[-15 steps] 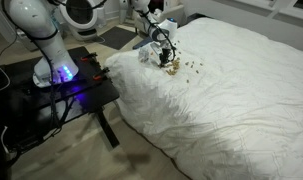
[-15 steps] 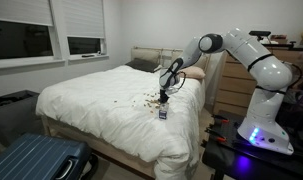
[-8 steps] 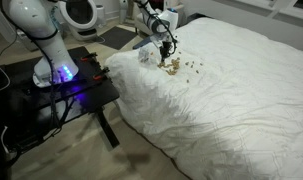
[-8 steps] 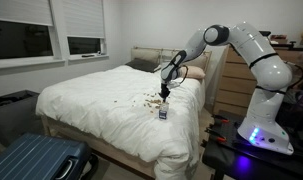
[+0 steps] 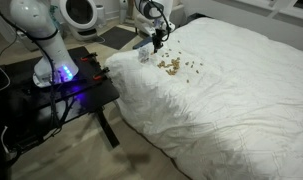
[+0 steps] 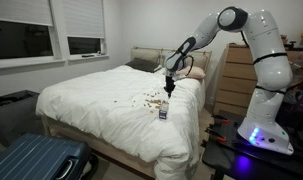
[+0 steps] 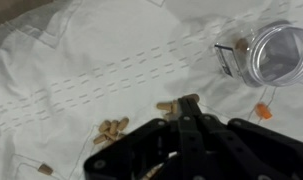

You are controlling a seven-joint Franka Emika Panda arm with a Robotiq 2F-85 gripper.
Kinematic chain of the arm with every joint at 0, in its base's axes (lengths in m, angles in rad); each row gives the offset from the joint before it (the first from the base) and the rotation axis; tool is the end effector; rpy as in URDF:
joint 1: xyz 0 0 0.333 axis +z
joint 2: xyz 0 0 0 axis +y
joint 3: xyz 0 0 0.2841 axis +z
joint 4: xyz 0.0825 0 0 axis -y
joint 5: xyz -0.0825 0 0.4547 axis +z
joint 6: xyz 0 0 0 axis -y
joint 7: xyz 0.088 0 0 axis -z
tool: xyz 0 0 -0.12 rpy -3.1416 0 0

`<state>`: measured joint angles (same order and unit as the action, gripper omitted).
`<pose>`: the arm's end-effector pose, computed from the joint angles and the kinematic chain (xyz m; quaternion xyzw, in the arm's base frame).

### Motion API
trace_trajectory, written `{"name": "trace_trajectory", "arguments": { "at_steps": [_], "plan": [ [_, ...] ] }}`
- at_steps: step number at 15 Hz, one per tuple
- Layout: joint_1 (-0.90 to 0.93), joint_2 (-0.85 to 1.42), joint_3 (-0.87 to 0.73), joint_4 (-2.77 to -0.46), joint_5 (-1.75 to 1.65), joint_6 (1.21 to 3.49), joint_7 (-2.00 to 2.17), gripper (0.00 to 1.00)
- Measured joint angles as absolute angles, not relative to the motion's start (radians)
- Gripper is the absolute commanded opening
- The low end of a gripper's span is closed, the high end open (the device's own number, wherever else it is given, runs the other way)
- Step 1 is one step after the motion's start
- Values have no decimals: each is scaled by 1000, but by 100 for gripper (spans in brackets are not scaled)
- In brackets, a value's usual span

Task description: Pick some objects from the bed and put them in the clear bottle

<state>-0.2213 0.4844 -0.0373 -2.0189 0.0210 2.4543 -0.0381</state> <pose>0.6035 -0.1608 0.1060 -0.9929 0.1163 0.0243 0.0013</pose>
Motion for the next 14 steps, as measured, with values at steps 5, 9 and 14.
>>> {"name": "trace_trajectory", "arguments": {
  "at_steps": [5, 9, 14],
  "plan": [
    [-168, 361, -37, -2132, 17, 2450, -38, 0],
    [-120, 322, -36, -2175, 14, 2453, -38, 0],
    [-87, 323, -34, -2202, 4, 2531, -38, 0]
  ]
}}
